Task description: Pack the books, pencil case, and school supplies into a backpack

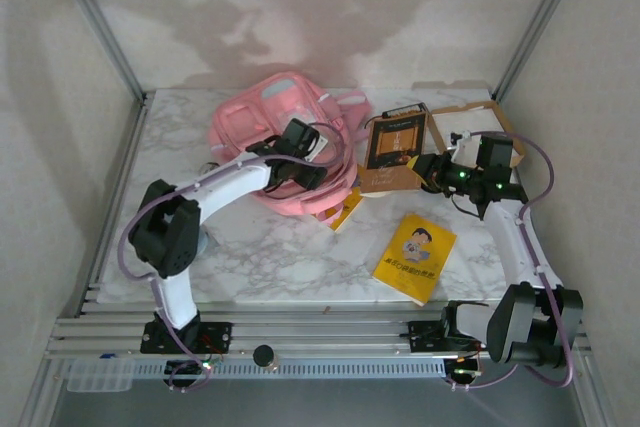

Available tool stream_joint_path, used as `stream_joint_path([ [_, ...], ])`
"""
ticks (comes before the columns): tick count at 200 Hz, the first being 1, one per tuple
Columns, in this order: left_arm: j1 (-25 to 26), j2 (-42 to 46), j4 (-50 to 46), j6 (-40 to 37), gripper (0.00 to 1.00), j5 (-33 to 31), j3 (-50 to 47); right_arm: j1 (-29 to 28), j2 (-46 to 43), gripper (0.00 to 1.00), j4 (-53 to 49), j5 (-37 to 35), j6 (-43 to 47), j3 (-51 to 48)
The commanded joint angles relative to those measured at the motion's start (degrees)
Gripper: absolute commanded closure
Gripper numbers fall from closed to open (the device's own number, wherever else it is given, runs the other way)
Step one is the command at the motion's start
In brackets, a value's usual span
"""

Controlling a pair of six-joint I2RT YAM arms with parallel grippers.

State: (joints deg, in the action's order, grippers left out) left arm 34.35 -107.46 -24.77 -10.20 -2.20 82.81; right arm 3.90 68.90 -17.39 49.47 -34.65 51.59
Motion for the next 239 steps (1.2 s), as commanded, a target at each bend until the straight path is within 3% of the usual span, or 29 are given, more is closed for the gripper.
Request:
stream_joint_path([
  [1, 0.0, -3.6, -5.0, -3.4, 0.21, -2.4, 4.0, 0.4, -0.2, 1.00, 3.2, 1.9, 0.8, 1.3],
  [30, -0.3, -6.4, -4.3, -5.0, 0.21, -4.1, 5.6, 0.5, 0.2, 1.00, 3.1, 2.2, 0.9, 1.4],
  [46, -0.5, -8.5, -7.5, -5.5, 0.22, -1.6, 8.7, 0.4, 0.4, 1.00, 3.1, 2.3, 1.0, 1.4],
  [72, -1.2, -10.6, -6.4, -6.8, 0.32, -3.8, 9.8, 0.4, 0.7, 1.00, 3.3, 2.3, 1.1, 1.5],
  [139, -3.5, -9.7, -10.4, -9.1, 1.00, -1.4, 14.8, 0.5, 0.8, 1.00, 2.9, 1.2, 1.0, 2.5],
  [196, -4.1, -0.9, -12.1, -8.4, 1.00, -4.9, 19.0, 0.1, 0.1, 1.00, -1.4, 2.0, 1.0, 5.2],
  [239, -4.1, 5.0, -13.5, -8.7, 1.00, -5.8, 22.9, -4.4, 0.5, 1.00, -3.6, 2.3, 0.0, 5.3],
])
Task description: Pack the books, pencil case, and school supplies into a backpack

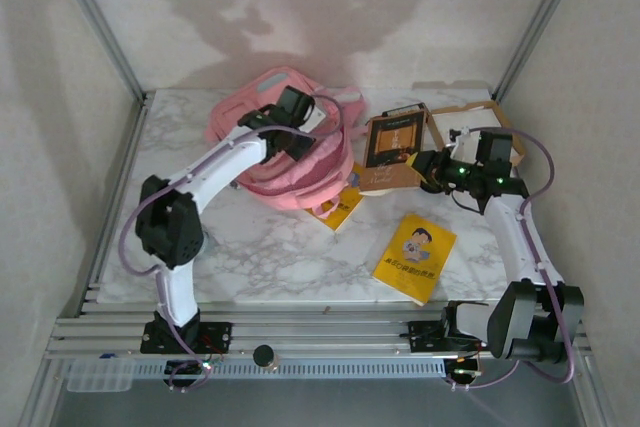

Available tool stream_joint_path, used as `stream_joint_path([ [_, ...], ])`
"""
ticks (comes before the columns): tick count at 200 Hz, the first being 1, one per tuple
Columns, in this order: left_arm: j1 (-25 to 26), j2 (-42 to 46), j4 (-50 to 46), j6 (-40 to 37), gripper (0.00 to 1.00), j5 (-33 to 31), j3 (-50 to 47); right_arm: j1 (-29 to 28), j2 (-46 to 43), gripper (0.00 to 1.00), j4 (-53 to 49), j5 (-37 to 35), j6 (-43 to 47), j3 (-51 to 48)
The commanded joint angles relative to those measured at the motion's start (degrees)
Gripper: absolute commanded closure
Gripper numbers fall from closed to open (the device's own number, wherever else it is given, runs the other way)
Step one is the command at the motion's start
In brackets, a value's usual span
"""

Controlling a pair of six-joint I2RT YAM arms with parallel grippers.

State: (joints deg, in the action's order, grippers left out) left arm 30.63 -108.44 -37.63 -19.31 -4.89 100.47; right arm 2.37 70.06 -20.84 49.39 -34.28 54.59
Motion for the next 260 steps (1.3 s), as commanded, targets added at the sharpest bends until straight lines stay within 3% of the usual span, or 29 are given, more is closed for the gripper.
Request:
stream_joint_path([
  [1, -0.4, 6.1, -0.7, 0.4, 1.00, -3.2, 5.3, -3.0, -0.6, 1.00, 0.0, 2.4, -0.5, 2.3],
  [46, -0.4, 7.5, 0.0, -0.5, 1.00, -3.3, 8.1, -13.2, 4.1, 1.00, 13.5, 3.3, -10.5, -0.1],
  [92, -0.4, 9.0, -0.8, -1.5, 1.00, -1.3, 8.1, -22.7, 19.4, 1.00, 25.5, 0.1, -15.2, 8.2],
  [111, -0.4, 9.3, -0.3, -0.5, 1.00, -1.2, 8.2, -24.5, 26.0, 1.00, 37.8, 0.0, -21.9, 8.5],
  [153, -0.4, 8.8, 1.7, 1.3, 1.00, -2.4, 8.2, -29.0, 43.1, 1.00, 45.1, -1.7, -24.7, 21.8],
  [175, -0.4, 8.9, 2.1, 1.0, 1.00, -2.9, 7.6, -30.3, 51.7, 1.00, 41.4, -1.5, -22.3, 31.0],
  [196, -0.5, 9.4, 2.9, 1.4, 1.00, -2.2, 6.9, -29.9, 57.6, 0.80, 34.8, -4.3, -17.7, 38.6],
  [204, -0.5, 9.6, 3.7, 1.4, 1.00, -2.0, 6.2, -29.6, 58.6, 0.67, 30.7, -7.1, -15.2, 40.7],
  [232, -0.6, 9.5, 4.2, 1.5, 1.00, -3.6, 5.3, -29.3, 55.4, 0.37, 24.7, -13.1, -9.5, 39.1],
  [260, -0.9, 9.3, 4.8, 1.6, 1.00, -3.4, 5.3, -29.0, 47.2, 0.32, 18.8, -19.2, -4.3, 31.3],
])
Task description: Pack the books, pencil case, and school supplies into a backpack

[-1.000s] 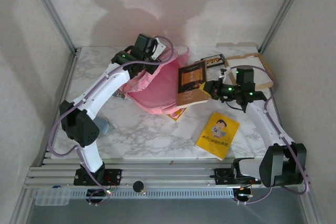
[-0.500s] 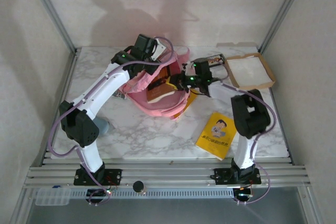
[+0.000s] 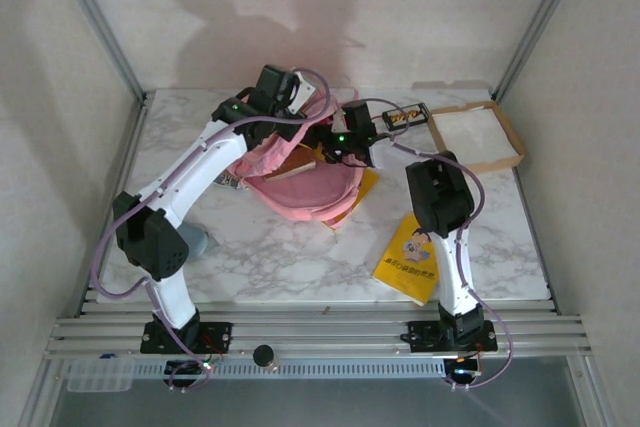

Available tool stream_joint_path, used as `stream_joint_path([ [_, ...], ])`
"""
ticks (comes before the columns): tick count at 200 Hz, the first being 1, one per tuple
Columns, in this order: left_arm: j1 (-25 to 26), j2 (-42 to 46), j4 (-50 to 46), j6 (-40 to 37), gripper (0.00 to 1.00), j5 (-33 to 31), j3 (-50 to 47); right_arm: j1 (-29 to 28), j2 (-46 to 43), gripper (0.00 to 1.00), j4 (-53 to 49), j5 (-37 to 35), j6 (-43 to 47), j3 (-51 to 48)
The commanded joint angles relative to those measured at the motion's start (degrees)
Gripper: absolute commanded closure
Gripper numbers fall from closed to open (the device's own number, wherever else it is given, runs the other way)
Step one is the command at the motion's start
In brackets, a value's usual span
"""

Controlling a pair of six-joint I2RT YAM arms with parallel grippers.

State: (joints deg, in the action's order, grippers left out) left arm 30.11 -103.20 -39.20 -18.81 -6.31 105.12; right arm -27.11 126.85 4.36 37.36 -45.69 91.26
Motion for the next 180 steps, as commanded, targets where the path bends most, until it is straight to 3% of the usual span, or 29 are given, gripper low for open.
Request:
stream_joint_path([
  [1, -0.3, 4.0, 6.5, 1.1, 1.00, -2.0, 0.6, 0.5, -10.0, 0.32, -6.5, -7.4, 7.3, -5.8],
  [28, -0.3, 3.8, 6.5, 1.1, 1.00, -1.4, 0.7, -1.7, -18.4, 0.35, -9.0, -11.2, 9.2, -14.6],
  [65, -0.3, 3.7, 6.5, 1.0, 1.00, -1.1, 0.7, -7.0, -20.1, 0.44, -4.9, -12.6, 6.1, -22.1],
  [86, -0.3, 3.5, 5.6, 0.8, 1.00, -0.5, 0.9, -9.1, -15.1, 0.46, -6.0, -13.1, 6.3, -17.1],
  [141, -0.2, 4.6, 4.2, -0.1, 1.00, 2.0, -0.4, -8.9, -3.7, 0.57, -3.3, -24.4, 5.8, -2.5],
  [180, -0.3, 4.8, 4.8, -0.8, 1.00, 0.8, -1.6, -8.6, 0.6, 0.60, 6.1, -26.6, 5.5, 2.4],
])
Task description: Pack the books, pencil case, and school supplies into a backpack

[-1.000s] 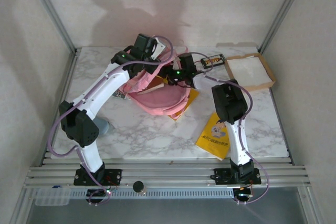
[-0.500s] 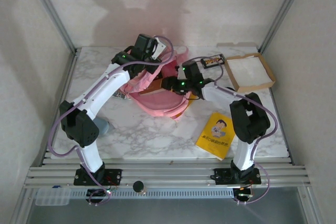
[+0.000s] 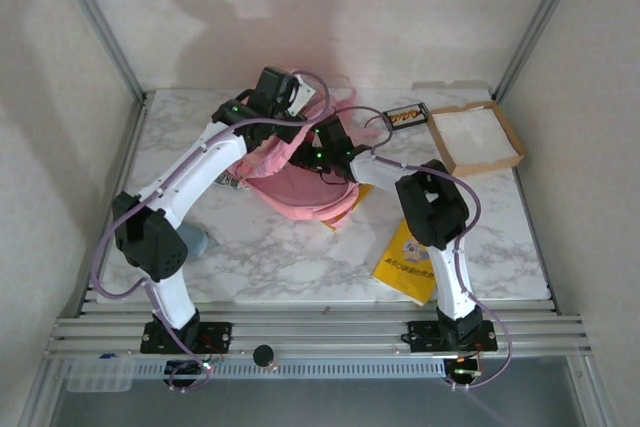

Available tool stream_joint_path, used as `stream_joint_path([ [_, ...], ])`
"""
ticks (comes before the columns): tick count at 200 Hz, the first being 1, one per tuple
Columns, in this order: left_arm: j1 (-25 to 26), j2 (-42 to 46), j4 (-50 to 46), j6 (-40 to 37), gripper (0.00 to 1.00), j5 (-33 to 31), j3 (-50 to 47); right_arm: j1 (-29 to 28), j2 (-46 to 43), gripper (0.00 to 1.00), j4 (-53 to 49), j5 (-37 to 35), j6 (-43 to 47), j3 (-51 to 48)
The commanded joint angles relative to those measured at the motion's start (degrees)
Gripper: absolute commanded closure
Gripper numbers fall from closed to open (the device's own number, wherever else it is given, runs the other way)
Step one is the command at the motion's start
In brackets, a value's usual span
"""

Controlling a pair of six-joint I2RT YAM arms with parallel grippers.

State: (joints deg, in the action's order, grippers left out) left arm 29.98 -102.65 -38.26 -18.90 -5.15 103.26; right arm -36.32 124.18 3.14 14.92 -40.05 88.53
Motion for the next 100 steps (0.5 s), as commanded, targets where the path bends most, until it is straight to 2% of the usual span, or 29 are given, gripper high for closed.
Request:
stream_joint_path([
  [1, -0.2, 4.2, 3.8, -0.7, 1.00, -0.4, 0.2, 0.6, 3.4, 0.60, 7.3, -4.2, -0.1, 5.3],
  [21, -0.5, 3.7, 3.6, -0.9, 1.00, -2.2, 0.1, 1.1, 4.2, 0.60, 8.3, -2.8, 0.1, 6.2],
  [41, -1.0, 3.8, 3.4, -0.5, 1.00, -3.8, 0.0, 1.3, 0.0, 0.58, 10.6, -0.3, 1.7, 0.2],
  [68, -1.8, 3.7, 3.5, -0.2, 1.00, -4.9, -1.2, 1.6, -10.9, 0.52, 11.3, 1.6, 4.7, -12.1],
  [100, -2.1, 3.9, 4.7, 2.2, 1.00, -5.0, -3.8, 2.7, -25.1, 0.46, 5.5, 1.6, 6.5, -24.9],
])
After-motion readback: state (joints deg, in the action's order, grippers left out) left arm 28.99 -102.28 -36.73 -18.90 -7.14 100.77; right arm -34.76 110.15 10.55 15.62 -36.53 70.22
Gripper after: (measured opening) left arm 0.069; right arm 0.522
